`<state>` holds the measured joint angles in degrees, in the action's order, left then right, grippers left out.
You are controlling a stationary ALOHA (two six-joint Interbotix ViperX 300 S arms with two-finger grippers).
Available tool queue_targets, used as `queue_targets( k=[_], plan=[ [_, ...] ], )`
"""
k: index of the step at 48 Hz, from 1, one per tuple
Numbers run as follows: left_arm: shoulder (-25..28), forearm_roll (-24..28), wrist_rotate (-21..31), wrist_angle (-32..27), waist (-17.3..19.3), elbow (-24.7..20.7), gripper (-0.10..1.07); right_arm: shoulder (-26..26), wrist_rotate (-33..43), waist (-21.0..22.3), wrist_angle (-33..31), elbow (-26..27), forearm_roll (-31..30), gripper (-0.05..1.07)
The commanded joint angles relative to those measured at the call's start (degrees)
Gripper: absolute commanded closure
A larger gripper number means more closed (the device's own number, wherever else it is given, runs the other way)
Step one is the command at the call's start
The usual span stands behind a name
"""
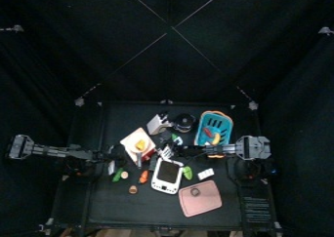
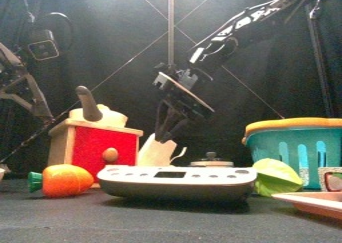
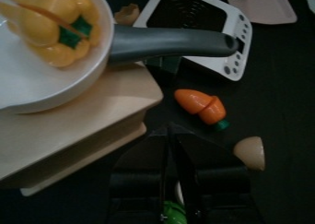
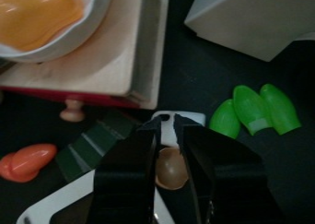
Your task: Move drawer up and left
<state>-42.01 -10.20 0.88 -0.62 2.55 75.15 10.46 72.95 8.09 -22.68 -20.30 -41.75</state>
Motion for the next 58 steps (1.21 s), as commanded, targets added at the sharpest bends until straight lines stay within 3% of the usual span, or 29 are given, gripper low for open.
queue_targets(
  k=[1, 13, 34, 58],
  plan=[
    [0.09, 0.09, 0.00, 0.26, 2.72, -0.70, 0.50, -0.97, -0.09, 1.58, 1.23, 1.85, -0.70, 0.40],
    [0.44, 0.18, 0.00, 0.09, 7.21, -0.26, 0.50, 1.32, -0.09, 3.25, 5.89, 4.04, -1.76, 0.40],
    [0.44, 0.26, 0.00, 0.97, 15.38, -0.09, 0.50, 4.13, -0.09, 3.08, 6.33, 8.26, -2.20, 0.40],
    [0.26, 0.09, 0.00, 1.14, 21.88, 0.35, 0.50, 8.00, -0.09, 2.90, 6.33, 13.62, -2.55, 0.40]
  ],
)
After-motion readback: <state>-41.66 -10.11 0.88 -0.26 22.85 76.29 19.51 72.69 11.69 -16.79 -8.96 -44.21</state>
